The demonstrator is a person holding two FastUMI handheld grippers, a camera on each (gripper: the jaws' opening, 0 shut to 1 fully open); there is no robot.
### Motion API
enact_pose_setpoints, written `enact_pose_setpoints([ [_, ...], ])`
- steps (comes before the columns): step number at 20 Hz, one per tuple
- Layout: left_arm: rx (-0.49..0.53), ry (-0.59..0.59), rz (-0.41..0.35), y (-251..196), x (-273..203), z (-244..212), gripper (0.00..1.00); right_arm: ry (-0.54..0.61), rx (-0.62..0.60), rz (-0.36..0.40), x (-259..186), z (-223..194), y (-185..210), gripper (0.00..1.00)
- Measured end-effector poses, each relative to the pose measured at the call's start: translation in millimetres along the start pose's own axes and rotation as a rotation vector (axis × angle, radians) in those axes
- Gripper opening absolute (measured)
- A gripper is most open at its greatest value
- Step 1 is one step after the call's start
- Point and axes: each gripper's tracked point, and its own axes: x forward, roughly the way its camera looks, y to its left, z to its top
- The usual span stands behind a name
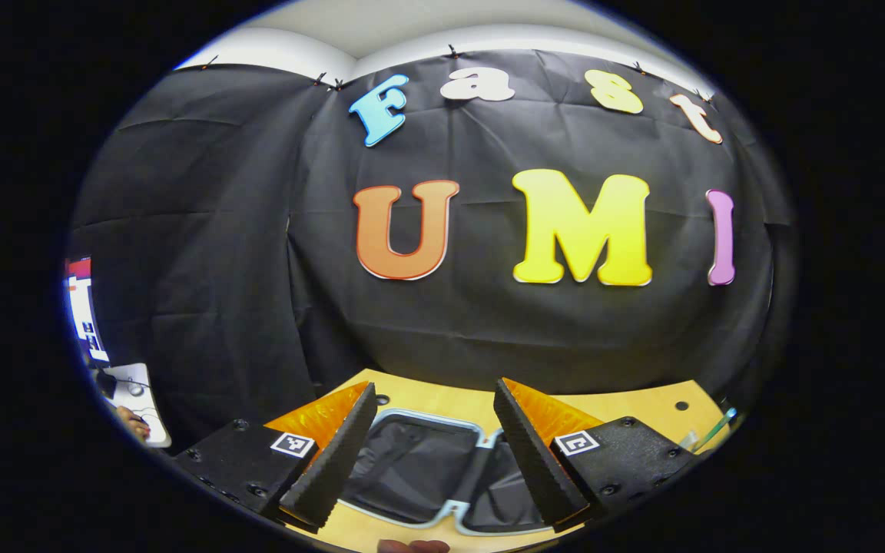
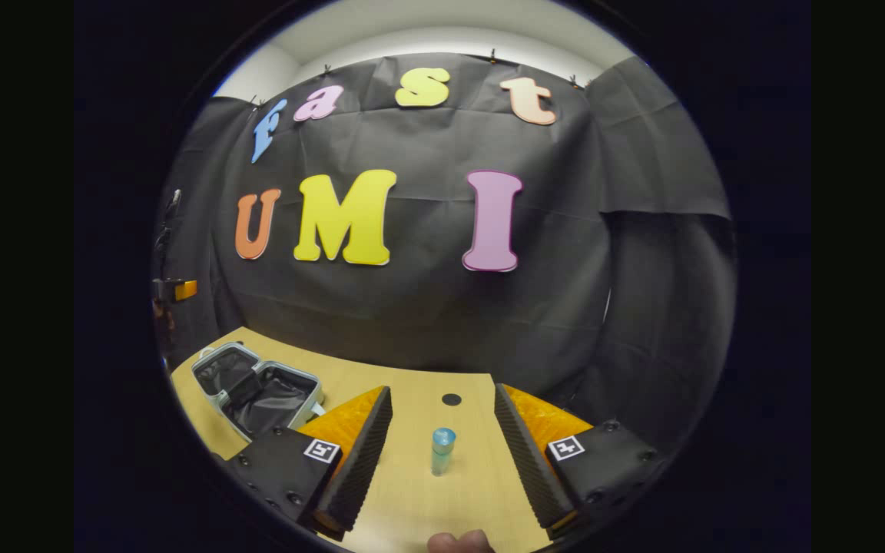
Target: First open the suitcase, pack the skin care products into it, and then close the suitcase.
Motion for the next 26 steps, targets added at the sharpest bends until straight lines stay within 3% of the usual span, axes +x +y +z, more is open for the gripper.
enact_pose_setpoints([
  [3, 0.032, -0.061, -0.035, -52, -29, 6, 0.97, 0.011, 0.017, -0.032, -5, -8, -26, 0.8],
  [7, 0.069, -0.054, -0.15, -127, -49, -12, 0.97, 0.023, 0.028, -0.065, -8, -16, -55, 0.79],
  [12, 0.048, 0.047, -0.279, -207, -65, -66, 0.97, 0.042, 0.006, -0.072, -10, -28, -73, 0.79],
  [16, 0.09, 0.177, -0.416, -269, -80, -130, 0.98, 0.102, -0.002, -0.075, -7, -51, -83, 0.8],
  [23, 0.155, 0.323, -0.541, -336, -73, -212, 0.98, 0.177, -0.019, -0.08, -4, -76, -95, 0.79],
  [26, 0.158, 0.371, -0.557, -353, -65, -242, 0.98, 0.19, -0.037, -0.085, -7, -78, -97, 0.78],
])
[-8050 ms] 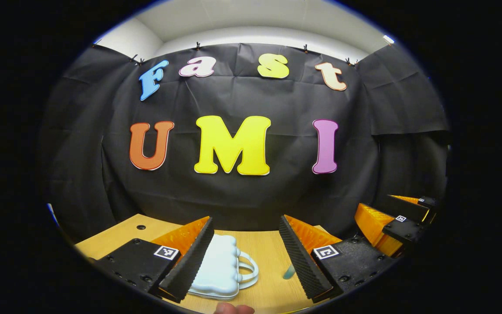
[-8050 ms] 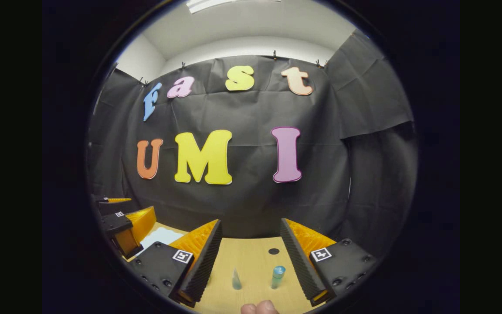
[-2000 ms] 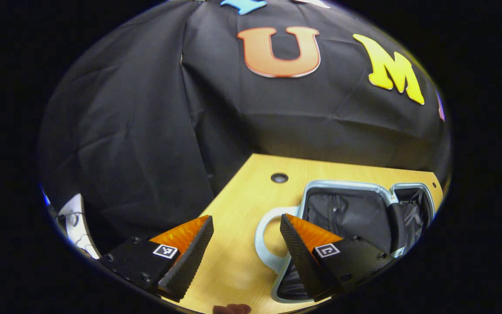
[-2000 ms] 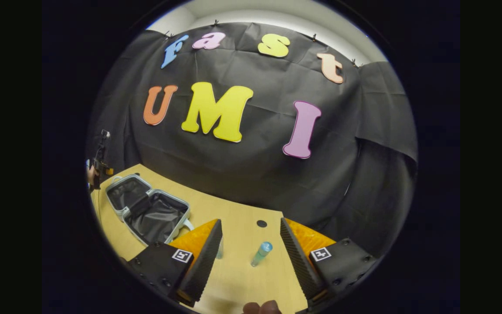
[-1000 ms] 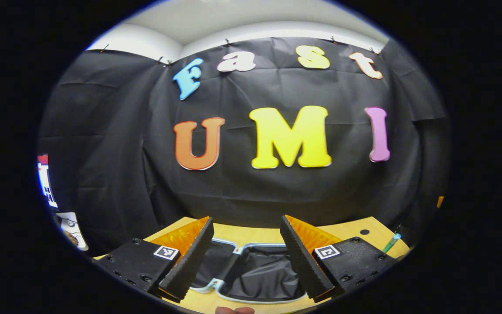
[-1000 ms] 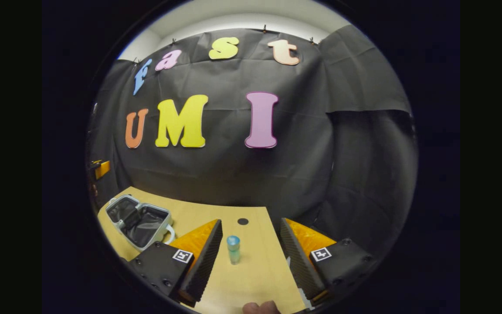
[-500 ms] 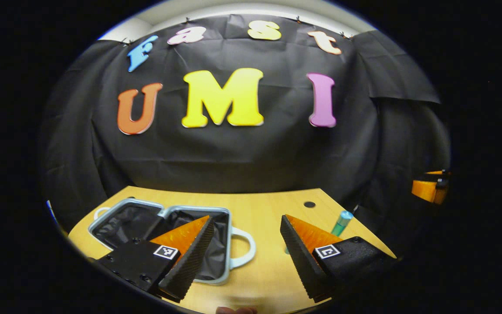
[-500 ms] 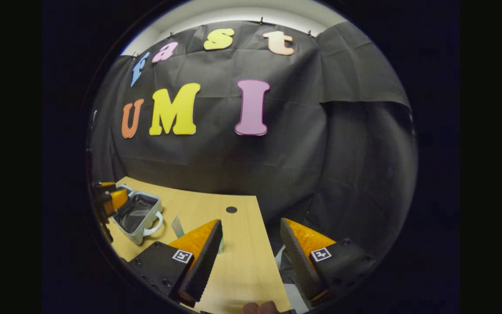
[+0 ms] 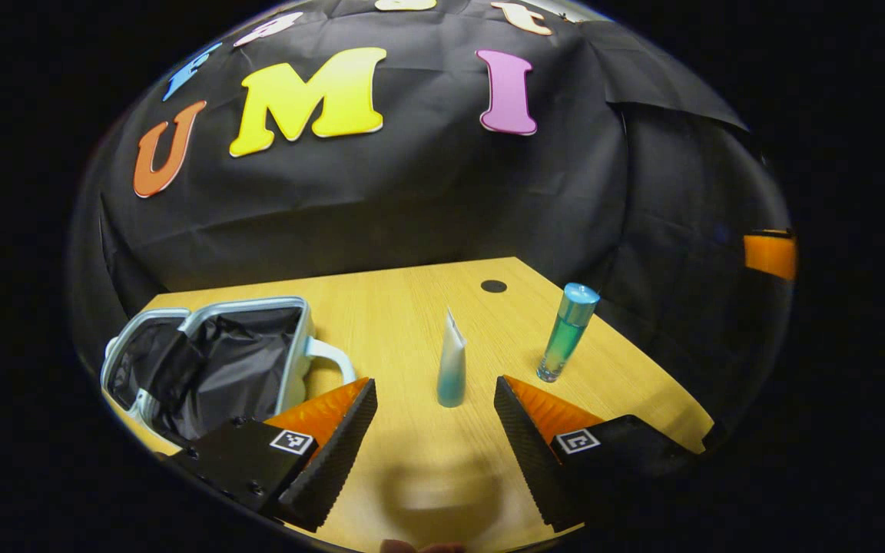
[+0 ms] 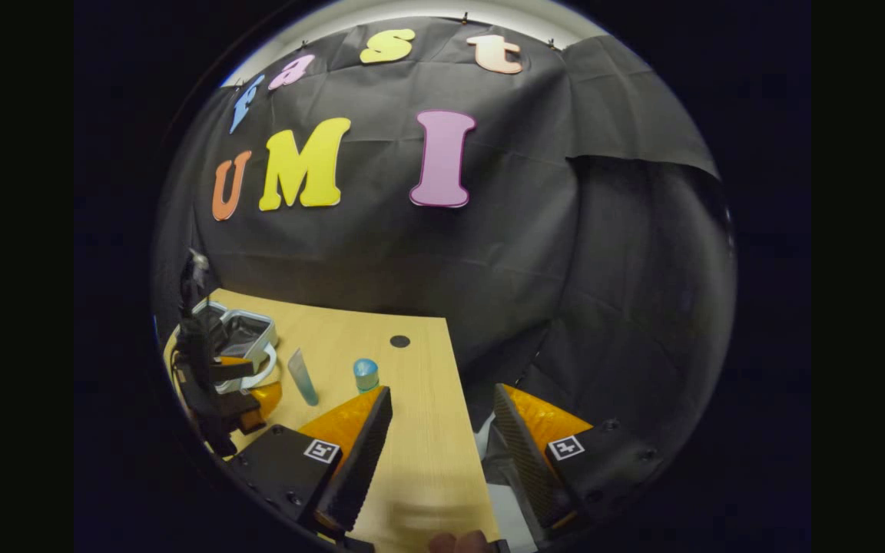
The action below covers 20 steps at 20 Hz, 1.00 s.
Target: First open the suitcase, pack the skin care products into it, and then close the suitcase.
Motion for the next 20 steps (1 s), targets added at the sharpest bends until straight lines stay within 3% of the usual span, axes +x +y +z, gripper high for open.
enact_pose_setpoints([
  [9, -0.025, 0.092, -0.018, -4, 74, -27, 0.98, 0.07, -0.017, -0.051, -5, -17, -21, 0.8],
  [12, -0.002, 0.083, -0.044, -9, 85, -23, 0.94, 0.079, -0.009, -0.06, -3, -20, -24, 0.79],
  [16, 0.03, 0.107, -0.059, -8, 95, -29, 0.51, 0.086, -0.007, -0.058, -1, -20, -22, 0.8],
  [18, 0.048, 0.113, -0.061, -9, 98, -27, 0.42, 0.087, -0.006, -0.056, 2, -20, -21, 0.8],
  [20, 0.05, 0.122, -0.071, -9, 98, -27, 0.4, 0.087, -0.006, -0.051, 3, -20, -18, 0.8],
])
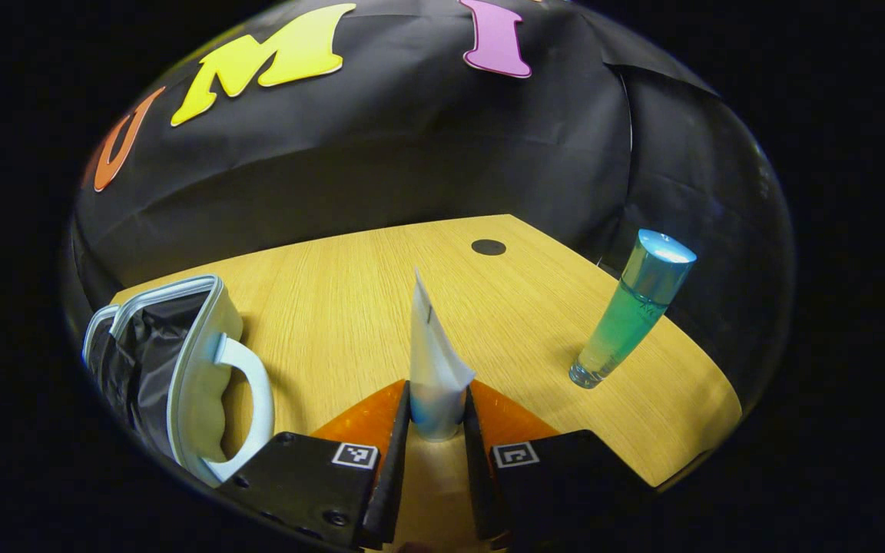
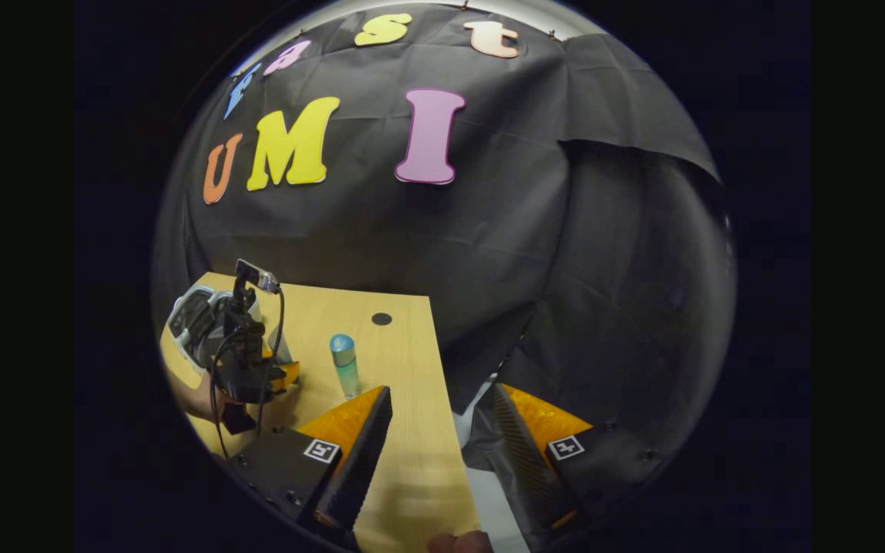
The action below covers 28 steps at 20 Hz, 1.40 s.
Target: First open the suitcase, pack the skin care products into it, and then close the suitcase.
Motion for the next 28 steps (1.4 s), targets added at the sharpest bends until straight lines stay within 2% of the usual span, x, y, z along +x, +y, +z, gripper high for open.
enact_pose_setpoints([
  [1, -0.016, 0.004, -0.006, 0, -1, 0, 0.39, 0.001, -0.001, 0.006, 1, 0, 2, 0.8],
  [2, -0.032, 0.007, -0.01, 0, -3, 0, 0.43, 0.003, -0.001, 0.017, 3, 0, 7, 0.8],
  [3, -0.037, 0.006, -0.002, 3, -4, 2, 0.35, 0.006, -0.001, 0.025, 5, -2, 10, 0.8],
  [4, -0.045, 0.003, -0.008, 3, -7, 2, 0.34, 0.011, 0.0, 0.033, 6, -3, 14, 0.8],
  [5, -0.055, 0.003, -0.021, 4, -10, 2, 0.4, 0.014, 0.001, 0.041, 8, -4, 17, 0.8],
  [6, -0.058, 0.006, -0.029, 4, -13, 2, 0.33, 0.016, 0.001, 0.049, 9, -5, 21, 0.8],
  [10, -0.071, -0.034, -0.069, 2, -33, 20, 0.3, 0.02, -0.004, 0.097, 21, -17, 41, 0.8],
  [16, -0.124, -0.09, -0.081, 12, -102, 59, 0.29, 0.055, 0.035, 0.203, 73, -44, 95, 0.8],
  [19, -0.163, -0.09, -0.049, 29, -149, 68, 0.29, 0.089, 0.118, 0.225, 109, -51, 121, 0.8],
  [22, -0.183, -0.074, 0.02, 59, -181, 64, 0.29, 0.137, 0.178, 0.245, 141, -63, 144, 0.8],
  [28, -0.233, -0.043, 0.168, 116, -228, 45, 0.29, 0.202, 0.127, 0.271, 183, -83, 172, 0.8],
])
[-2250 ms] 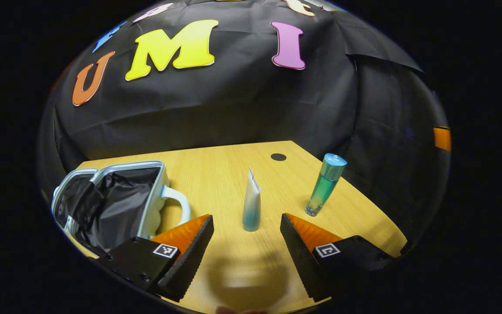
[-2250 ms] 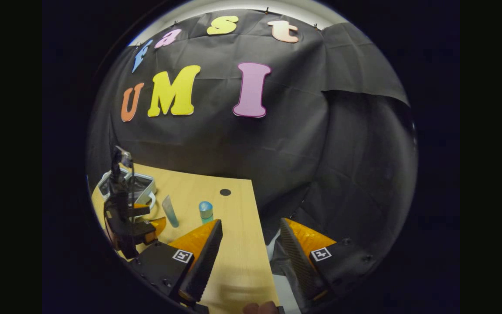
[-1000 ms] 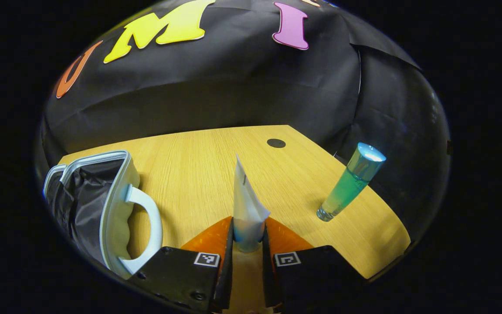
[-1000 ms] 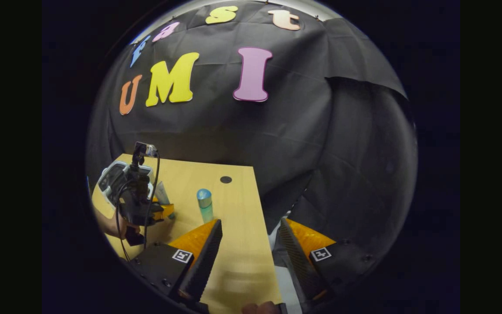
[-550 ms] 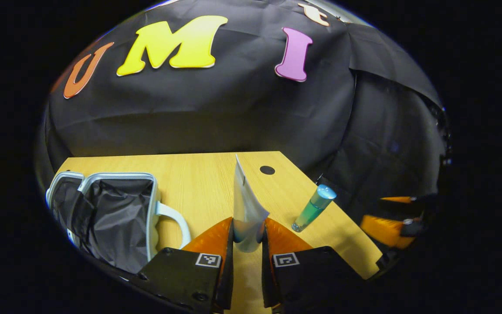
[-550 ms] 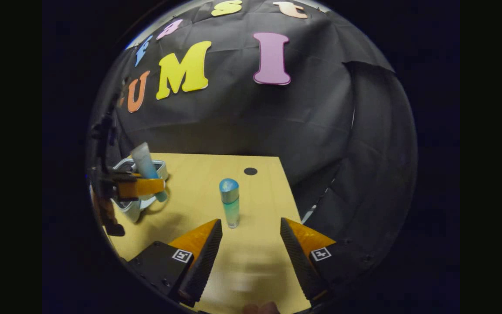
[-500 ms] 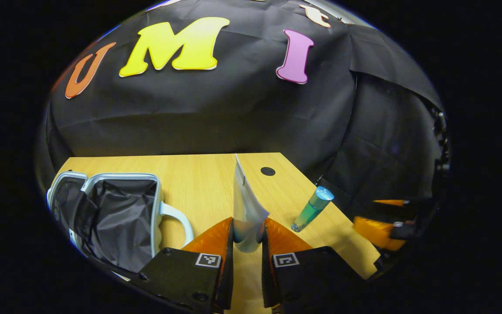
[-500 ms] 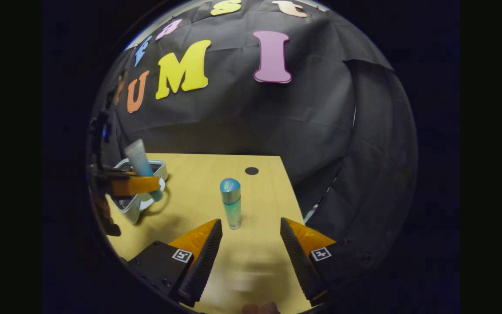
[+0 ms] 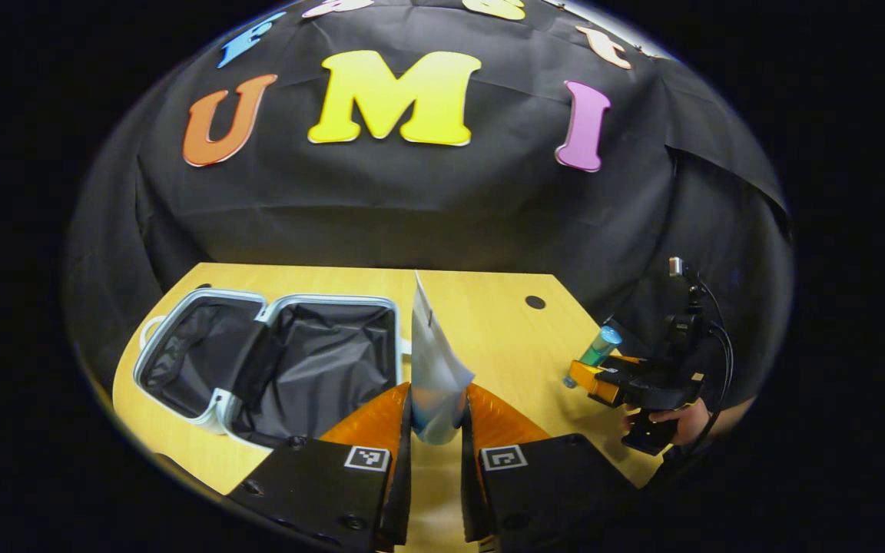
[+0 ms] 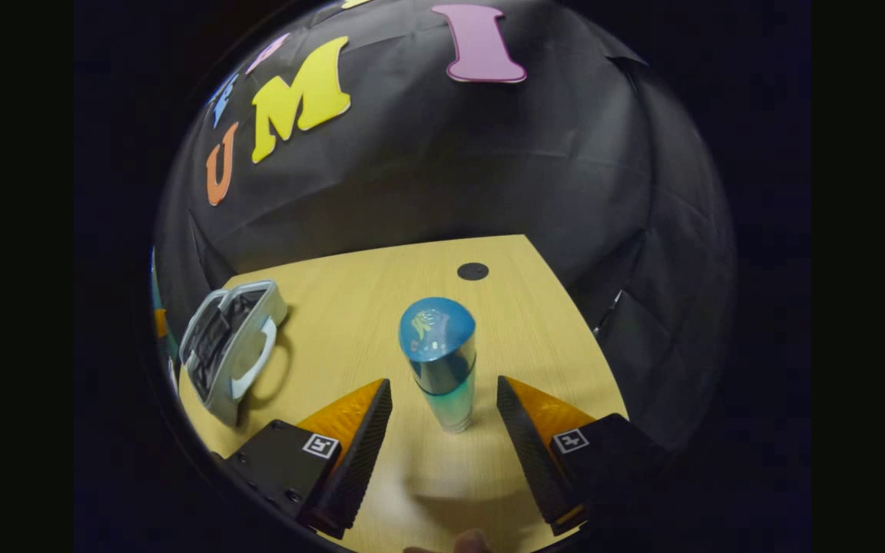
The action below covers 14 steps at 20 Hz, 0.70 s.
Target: First open the suitcase, pack the skin care products into it, and then close the suitcase.
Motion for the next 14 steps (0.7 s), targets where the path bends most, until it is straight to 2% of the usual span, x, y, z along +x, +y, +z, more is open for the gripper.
enact_pose_setpoints([
  [2, -0.008, 0.005, 0.053, 25, -6, 2, 0.29, 0.04, -0.019, 0.017, 11, -9, 6, 0.81],
  [6, -0.069, 0.028, 0.128, 71, -15, -7, 0.29, 0.065, -0.022, -0.012, 24, -12, -1, 0.68],
  [7, -0.083, 0.038, 0.139, 80, -21, -10, 0.29, 0.071, -0.016, -0.029, 26, -13, -6, 0.6],
  [8, -0.093, 0.047, 0.149, 89, -24, -12, 0.29, 0.08, -0.011, -0.042, 27, -14, -10, 0.58],
  [9, -0.098, 0.06, 0.153, 96, -26, -14, 0.29, 0.076, -0.013, -0.046, 33, -16, -9, 0.41],
  [11, -0.093, 0.103, 0.148, 110, -24, -21, 0.29, 0.089, -0.029, -0.036, 26, -16, -6, 0.35],
  [12, -0.09, 0.119, 0.139, 115, -23, -22, 0.29, 0.099, -0.035, -0.035, 25, -16, -5, 0.37],
  [14, -0.097, 0.155, 0.096, 122, -13, -23, 0.29, 0.096, -0.046, -0.02, 16, -11, -2, 0.34],
])
